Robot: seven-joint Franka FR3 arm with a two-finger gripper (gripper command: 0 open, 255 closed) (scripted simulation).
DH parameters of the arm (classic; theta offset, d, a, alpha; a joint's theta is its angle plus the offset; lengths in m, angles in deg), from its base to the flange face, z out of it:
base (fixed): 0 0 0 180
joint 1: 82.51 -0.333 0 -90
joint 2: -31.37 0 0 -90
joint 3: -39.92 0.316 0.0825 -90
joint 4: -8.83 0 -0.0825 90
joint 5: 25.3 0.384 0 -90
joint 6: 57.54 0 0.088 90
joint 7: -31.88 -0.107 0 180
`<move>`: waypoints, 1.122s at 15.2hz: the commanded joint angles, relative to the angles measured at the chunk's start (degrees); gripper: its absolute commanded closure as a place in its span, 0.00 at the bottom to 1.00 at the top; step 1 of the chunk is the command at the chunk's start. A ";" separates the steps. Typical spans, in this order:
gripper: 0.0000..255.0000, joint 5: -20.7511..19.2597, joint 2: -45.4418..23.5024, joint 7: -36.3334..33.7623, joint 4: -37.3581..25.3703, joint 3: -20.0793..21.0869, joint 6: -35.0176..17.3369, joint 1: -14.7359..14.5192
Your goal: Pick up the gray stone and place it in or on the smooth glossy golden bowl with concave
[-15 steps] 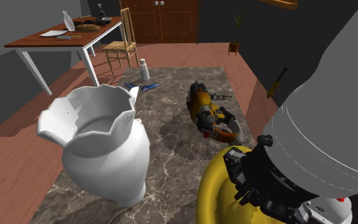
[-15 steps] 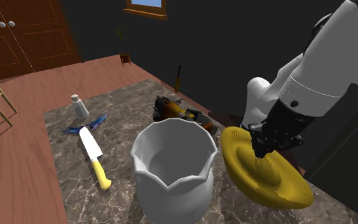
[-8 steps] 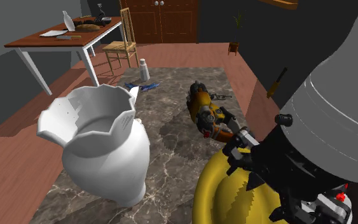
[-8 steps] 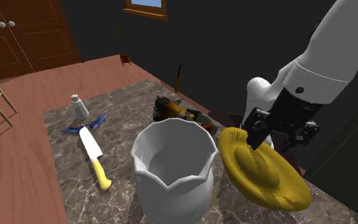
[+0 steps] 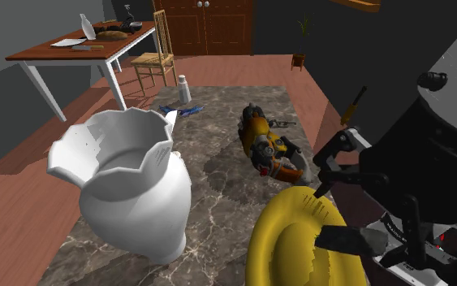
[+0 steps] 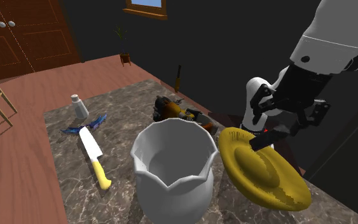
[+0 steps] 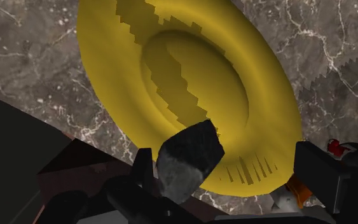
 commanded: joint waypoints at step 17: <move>1.00 1.03 0.67 0.41 3.51 1.14 -3.02 -0.28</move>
